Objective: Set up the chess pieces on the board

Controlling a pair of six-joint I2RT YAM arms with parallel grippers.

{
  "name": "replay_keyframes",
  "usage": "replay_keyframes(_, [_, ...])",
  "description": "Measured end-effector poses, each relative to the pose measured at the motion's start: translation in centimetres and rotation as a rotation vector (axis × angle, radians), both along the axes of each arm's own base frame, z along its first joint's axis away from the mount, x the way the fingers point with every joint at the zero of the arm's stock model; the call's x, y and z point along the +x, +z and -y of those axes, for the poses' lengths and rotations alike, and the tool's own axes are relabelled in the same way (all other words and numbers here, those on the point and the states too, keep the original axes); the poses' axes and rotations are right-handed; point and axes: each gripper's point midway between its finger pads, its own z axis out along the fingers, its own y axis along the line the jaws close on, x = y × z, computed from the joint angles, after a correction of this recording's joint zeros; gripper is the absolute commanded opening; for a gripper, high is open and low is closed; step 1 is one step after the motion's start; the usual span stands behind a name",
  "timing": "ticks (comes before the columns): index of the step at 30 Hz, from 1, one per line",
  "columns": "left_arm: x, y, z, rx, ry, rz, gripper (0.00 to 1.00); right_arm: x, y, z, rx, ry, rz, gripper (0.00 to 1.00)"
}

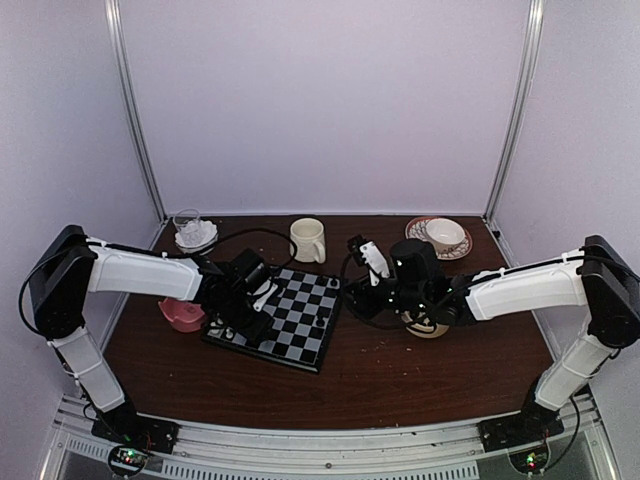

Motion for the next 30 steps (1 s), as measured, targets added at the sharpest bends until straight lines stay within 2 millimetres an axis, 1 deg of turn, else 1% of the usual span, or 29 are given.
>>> replay_keyframes(14, [-0.3,0.0,-0.4,0.021,0.012,-0.006,0.52,0.0,0.0,0.0,0.0,0.0,0.0,0.25])
replay_keyframes(15, [-0.3,0.0,-0.5,0.025,0.014,-0.006,0.53,0.0,0.0,0.0,0.0,0.0,0.0,0.25])
replay_keyframes(18, [-0.4,0.1,-0.7,0.032,0.015,-0.004,0.59,0.0,0.0,0.0,0.0,0.0,0.0,0.25])
replay_keyframes(20, [-0.3,0.3,-1.0,0.043,0.021,0.003,0.6,0.0,0.0,0.0,0.0,0.0,0.001,0.25])
replay_keyframes(26, [0.0,1.4,-1.2,0.04,0.031,0.039,0.51,0.0,0.0,0.0,0.0,0.0,0.0,0.25])
replay_keyframes(30, [-0.3,1.2,-1.5,0.054,0.027,0.024,0.49,0.0,0.0,0.0,0.0,0.0,0.0,0.25])
